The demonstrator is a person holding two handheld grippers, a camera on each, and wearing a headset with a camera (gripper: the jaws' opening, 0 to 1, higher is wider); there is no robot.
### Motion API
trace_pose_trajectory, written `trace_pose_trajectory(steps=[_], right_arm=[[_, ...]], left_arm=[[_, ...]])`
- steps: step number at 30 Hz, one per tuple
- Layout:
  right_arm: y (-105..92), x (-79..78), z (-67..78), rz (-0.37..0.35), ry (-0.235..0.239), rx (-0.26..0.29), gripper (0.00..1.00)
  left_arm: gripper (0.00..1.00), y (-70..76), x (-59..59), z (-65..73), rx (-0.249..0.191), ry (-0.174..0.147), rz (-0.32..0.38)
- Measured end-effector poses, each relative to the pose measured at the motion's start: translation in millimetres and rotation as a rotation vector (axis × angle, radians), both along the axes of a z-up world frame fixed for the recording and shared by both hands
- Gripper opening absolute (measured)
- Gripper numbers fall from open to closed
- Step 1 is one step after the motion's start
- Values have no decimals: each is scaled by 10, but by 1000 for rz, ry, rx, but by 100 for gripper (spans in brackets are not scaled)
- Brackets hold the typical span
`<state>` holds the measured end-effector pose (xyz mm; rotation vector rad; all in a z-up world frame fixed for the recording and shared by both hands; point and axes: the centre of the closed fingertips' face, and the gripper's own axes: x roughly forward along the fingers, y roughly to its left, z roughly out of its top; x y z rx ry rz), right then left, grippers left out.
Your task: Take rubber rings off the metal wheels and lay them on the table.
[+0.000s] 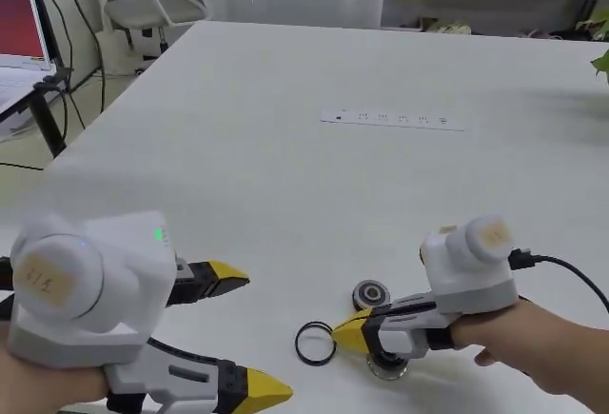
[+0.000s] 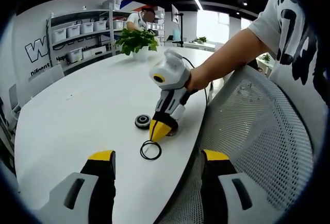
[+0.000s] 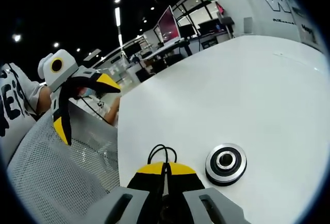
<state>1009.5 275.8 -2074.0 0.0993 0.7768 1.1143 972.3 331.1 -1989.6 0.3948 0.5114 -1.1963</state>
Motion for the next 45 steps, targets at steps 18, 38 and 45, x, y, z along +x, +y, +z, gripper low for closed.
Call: trace_pose_trajectory(steps=[18, 38, 45], right_arm=[[-19, 60, -67, -42, -9, -48, 0], [-34, 114, 166, -59, -52, 39, 5], [-89, 144, 291, -78, -68, 74, 7]], left_arm=[[65, 13, -5, -25, 15, 2, 0], [65, 12, -18, -53, 28, 14, -7], [65, -14, -42, -41, 32, 6, -29]])
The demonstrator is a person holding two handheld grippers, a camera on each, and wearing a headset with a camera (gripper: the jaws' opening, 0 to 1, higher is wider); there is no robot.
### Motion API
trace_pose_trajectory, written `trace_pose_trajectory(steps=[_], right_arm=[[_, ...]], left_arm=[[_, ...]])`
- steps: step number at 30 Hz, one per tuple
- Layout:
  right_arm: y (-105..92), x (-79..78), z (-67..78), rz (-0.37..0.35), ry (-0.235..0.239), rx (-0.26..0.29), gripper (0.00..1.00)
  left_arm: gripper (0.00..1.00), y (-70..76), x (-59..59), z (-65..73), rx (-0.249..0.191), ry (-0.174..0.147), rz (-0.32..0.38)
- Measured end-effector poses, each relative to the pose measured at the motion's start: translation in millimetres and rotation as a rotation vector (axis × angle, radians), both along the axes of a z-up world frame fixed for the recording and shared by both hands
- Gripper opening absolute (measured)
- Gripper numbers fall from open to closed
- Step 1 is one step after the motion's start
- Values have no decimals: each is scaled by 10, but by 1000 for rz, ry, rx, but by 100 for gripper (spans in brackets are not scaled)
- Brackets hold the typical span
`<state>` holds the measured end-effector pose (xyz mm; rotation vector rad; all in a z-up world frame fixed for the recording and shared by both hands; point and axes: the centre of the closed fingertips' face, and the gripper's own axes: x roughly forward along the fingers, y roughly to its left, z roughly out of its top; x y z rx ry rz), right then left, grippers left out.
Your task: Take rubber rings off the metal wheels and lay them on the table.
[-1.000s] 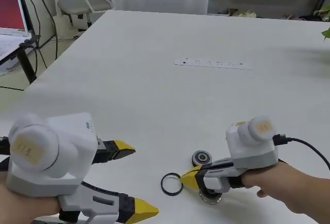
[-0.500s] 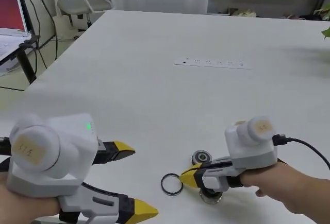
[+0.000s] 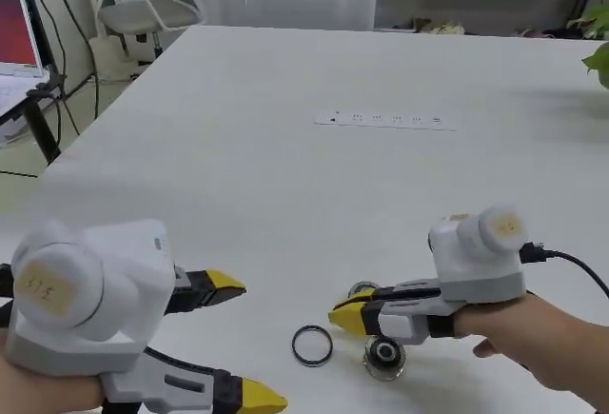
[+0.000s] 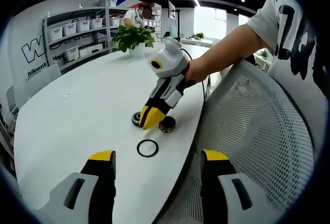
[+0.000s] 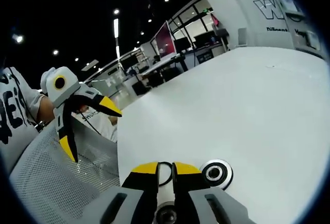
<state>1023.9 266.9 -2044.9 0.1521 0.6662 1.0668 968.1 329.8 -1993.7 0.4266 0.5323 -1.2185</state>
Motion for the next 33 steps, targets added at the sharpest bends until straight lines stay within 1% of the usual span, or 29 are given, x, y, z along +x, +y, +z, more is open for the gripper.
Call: trace_pose_trajectory(steps=[6, 13, 21, 27, 33], right_arm=[[-19, 31, 122, -10, -23, 35, 9], [-53, 62, 269, -25, -59, 72, 12], [-138, 68, 328, -48, -81, 83, 15], [-211, 95, 379, -67, -105, 88, 18], [-289, 104, 417, -81, -126, 90, 20]], left_arm=[[64, -11, 4, 28, -11, 6, -2], [64, -26, 29, 81, -20, 2, -7], [64, -82, 113, 166, -27, -20, -18], [63, -112, 209, 216, -28, -38, -21], [63, -134, 297, 227, -30, -38, -15]])
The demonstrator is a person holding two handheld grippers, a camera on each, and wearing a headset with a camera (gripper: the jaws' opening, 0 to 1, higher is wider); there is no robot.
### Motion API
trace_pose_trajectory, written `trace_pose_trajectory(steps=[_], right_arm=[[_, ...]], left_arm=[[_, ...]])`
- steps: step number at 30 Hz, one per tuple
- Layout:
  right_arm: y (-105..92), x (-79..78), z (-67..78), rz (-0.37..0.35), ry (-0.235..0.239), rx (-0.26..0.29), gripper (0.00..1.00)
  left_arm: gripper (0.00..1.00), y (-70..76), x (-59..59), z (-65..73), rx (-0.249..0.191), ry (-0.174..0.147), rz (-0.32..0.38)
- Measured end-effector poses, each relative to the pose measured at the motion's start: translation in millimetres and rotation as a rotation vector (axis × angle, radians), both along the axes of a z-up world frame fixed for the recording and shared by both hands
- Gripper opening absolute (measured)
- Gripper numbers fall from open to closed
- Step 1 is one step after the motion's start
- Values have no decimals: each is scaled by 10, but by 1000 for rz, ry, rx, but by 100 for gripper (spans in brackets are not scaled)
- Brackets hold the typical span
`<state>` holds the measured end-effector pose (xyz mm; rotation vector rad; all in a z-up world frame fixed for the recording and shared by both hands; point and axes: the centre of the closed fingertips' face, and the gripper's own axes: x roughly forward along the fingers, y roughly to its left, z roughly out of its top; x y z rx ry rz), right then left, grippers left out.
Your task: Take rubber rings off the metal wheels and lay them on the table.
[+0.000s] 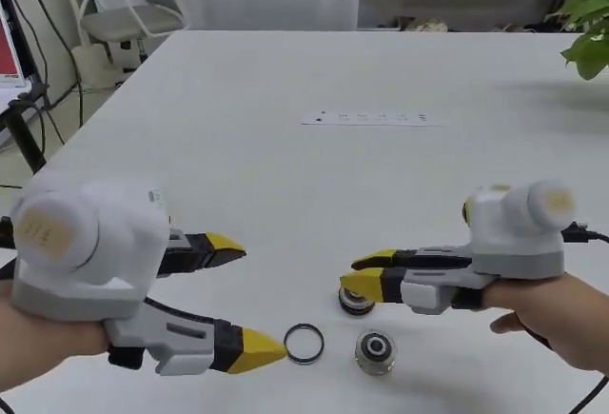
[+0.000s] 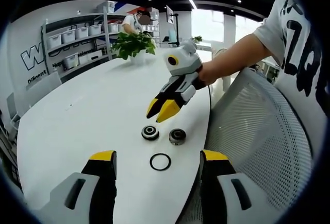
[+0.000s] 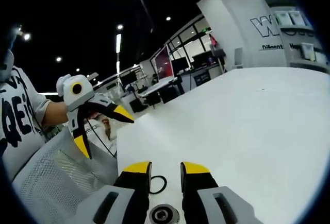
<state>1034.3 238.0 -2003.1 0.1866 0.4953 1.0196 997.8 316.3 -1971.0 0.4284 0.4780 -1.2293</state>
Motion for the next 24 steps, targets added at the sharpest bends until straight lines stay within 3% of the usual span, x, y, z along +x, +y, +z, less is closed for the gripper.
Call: trace_pose_trajectory(steps=[14, 18, 24], right_arm=[[-209, 8, -10, -48, -37, -19, 25], [-259, 9, -47, -45, -52, -46, 22], [-311, 17, -74, -59, -57, -61, 26]], left_arm=[[62, -134, 175, 6, 0, -3, -12], [62, -182, 207, -31, 9, -4, -26], [62, -231, 260, -93, 29, -4, -41]])
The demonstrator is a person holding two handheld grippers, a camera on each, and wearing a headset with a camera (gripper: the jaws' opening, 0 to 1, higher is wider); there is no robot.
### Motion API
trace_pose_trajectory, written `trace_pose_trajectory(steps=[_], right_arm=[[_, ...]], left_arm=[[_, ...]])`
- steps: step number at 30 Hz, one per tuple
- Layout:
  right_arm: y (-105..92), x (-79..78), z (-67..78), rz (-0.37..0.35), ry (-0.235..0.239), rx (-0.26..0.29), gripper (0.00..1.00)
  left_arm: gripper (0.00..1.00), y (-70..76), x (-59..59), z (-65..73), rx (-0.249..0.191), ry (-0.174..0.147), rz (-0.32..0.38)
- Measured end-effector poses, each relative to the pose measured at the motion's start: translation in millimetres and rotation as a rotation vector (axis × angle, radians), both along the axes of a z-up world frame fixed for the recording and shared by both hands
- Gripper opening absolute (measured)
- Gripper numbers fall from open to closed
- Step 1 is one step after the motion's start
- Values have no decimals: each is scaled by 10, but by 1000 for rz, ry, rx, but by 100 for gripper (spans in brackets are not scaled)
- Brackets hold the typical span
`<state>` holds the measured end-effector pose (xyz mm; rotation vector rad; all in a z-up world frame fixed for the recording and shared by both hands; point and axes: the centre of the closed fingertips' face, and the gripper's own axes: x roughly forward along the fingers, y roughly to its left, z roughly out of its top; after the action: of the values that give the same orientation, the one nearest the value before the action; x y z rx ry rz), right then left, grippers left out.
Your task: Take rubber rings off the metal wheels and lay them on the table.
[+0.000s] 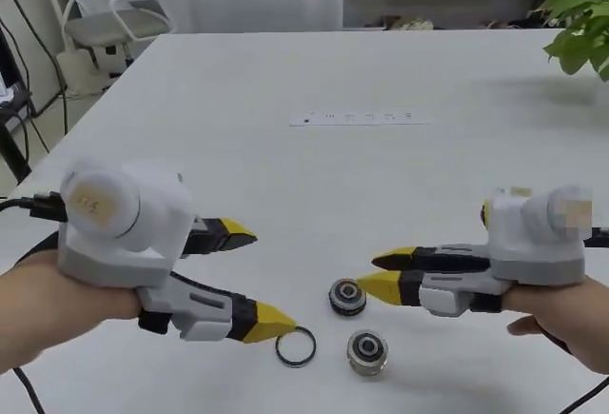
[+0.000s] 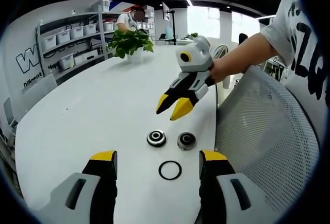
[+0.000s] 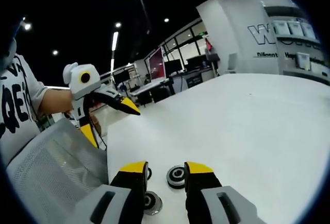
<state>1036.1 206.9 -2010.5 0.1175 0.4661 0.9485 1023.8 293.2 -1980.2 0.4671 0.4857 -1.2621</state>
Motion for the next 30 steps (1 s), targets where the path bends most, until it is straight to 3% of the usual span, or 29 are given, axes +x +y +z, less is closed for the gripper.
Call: trace_pose_trajectory(steps=[14, 30], right_arm=[[-195, 32, -179, -34, -14, -60, 29], [-192, 36, -374, -10, -1, -109, 29]], left_arm=[[62, -84, 92, -194, 33, 16, -25], [58, -239, 189, -346, 39, 43, -48]])
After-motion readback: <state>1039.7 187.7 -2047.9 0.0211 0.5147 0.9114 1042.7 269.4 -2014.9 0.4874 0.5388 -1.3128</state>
